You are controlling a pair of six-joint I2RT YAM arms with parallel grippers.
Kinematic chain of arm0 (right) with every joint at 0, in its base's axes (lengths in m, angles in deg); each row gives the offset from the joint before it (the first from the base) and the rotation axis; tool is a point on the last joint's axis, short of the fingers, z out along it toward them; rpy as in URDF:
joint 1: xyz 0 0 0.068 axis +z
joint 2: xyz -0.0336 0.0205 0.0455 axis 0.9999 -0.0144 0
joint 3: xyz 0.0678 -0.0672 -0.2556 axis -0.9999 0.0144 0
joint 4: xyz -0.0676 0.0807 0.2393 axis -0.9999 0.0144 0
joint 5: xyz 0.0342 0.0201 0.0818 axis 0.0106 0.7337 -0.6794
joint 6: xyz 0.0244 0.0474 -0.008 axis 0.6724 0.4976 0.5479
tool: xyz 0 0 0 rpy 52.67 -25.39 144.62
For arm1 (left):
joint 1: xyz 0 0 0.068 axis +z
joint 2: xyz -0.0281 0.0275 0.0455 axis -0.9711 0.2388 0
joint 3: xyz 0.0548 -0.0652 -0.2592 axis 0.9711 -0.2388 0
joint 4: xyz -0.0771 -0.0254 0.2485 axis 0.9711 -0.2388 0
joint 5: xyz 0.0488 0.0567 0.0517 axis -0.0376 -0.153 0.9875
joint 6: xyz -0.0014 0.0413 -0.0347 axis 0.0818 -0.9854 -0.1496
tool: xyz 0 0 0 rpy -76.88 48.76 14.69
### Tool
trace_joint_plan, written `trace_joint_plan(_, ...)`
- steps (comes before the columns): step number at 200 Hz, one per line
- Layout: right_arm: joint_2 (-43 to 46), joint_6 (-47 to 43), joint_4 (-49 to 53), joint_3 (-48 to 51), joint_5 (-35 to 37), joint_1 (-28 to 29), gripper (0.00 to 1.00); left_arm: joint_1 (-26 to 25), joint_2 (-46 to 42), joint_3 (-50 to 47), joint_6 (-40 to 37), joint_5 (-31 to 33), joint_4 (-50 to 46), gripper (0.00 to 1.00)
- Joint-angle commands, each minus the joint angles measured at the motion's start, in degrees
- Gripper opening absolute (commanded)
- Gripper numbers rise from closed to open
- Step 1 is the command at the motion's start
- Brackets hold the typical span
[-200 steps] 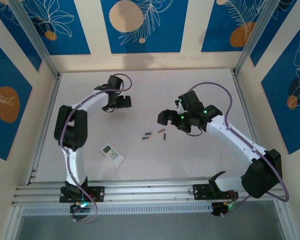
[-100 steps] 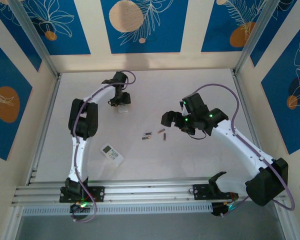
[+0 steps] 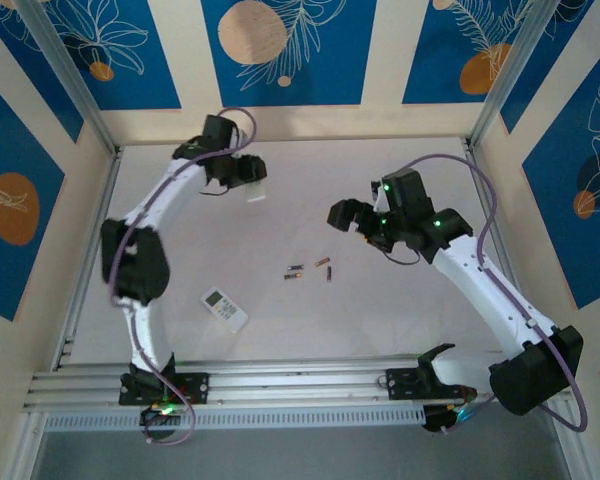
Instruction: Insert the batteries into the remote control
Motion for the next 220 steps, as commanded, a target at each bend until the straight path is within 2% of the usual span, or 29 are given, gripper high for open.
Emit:
trace_joint_plan(1,-1.43,1.03,-10.80,-4.71,-11.48,-0.05,0.99,0.15,-10.95,-8.49,13.98,-17.82,21.44,0.47)
trace_joint_plan(15,-3.86,3.07,-18.77,-6.89,-18.69,0.20,0.99,-0.56,-14.75,-13.04,22.61,-21.06,32.95,0.47)
trace_joint_plan(33,-7.26,5.83,-27.40,-9.97,-24.48,1.38,0.99,-2.34,-17.91,-14.21,26.35,-20.97,35.69,0.47)
trace_joint_plan(47,-9.61,8.14,-32.75,-11.55,-26.99,2.22,0.99,-3.69,-19.97,-16.39,30.53,-20.83,40.56,0.47)
trace_joint_plan(75,-12.83,14.87,-44.20,-12.22,-29.91,2.52,0.99,-4.80,-21.73,-21.01,42.73,-21.89,56.84,0.45)
trace_joint_plan(95,-14.91,18.99,-49.84,-12.55,-31.73,2.77,0.99,-5.52,-21.83,-21.55,46.66,-22.40,61.87,0.45)
trace_joint_plan(103,-15.77,20.24,-50.91,-12.88,-32.44,2.87,0.98,-5.75,-21.82,-21.54,47.92,-22.45,63.26,0.44)
trace_joint_plan(117,-17.02,22.40,-53.17,-13.24,-33.45,2.96,0.82,-6.10,-21.53,-21.54,50.07,-22.53,66.16,0.44)
trace_joint_plan(126,-17.31,23.50,-54.49,-13.04,-33.50,2.96,0.75,-6.23,-21.38,-21.63,51.62,-22.62,68.07,0.43)
trace_joint_plan(166,-15.87,20.33,-52.08,-13.31,-30.76,2.95,0.57,-7.26,-21.24,-22.15,54.26,-22.97,71.17,0.43)
trace_joint_plan(179,-15.74,18.99,-50.23,-13.76,-30.21,2.83,0.57,-7.76,-21.31,-22.24,54.01,-23.14,70.73,0.43)
trace_joint_plan(206,-15.78,18.02,-48.96,-13.94,-30.07,2.43,0.63,-8.78,-21.74,-22.26,54.07,-23.48,70.80,0.44)
trace_joint_plan(220,-15.81,17.72,-49.07,-14.07,-30.07,2.42,0.58,-9.04,-22.00,-22.33,53.98,-23.50,70.55,0.45)
